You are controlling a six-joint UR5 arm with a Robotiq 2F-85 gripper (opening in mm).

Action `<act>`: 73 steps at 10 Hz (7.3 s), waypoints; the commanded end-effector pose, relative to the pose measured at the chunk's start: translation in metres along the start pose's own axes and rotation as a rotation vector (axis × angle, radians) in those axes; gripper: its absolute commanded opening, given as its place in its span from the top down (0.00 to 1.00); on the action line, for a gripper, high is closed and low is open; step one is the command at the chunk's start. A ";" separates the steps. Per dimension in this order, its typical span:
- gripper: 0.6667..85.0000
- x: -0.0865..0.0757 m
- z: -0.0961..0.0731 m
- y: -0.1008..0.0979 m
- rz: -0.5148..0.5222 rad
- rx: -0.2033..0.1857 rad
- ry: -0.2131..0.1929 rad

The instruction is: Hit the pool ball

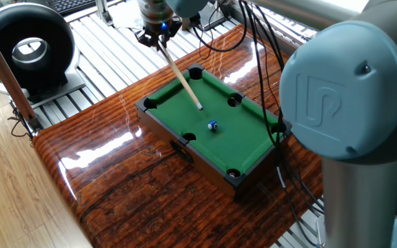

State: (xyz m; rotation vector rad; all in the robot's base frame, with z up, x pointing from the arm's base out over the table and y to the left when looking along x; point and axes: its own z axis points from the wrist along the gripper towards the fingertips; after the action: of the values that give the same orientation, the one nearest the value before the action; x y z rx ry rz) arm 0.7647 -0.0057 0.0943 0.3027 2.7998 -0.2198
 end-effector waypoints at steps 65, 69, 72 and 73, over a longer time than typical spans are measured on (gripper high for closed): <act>0.99 0.057 -0.007 0.038 0.216 -0.112 0.072; 0.99 0.056 -0.004 0.044 0.199 -0.147 0.069; 0.99 0.058 -0.003 0.044 0.187 -0.148 0.081; 0.99 0.058 -0.002 0.042 0.178 -0.141 0.087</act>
State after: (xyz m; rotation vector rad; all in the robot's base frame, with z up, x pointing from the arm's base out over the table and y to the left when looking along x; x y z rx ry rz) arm 0.7206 0.0468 0.0732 0.5397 2.8191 0.0233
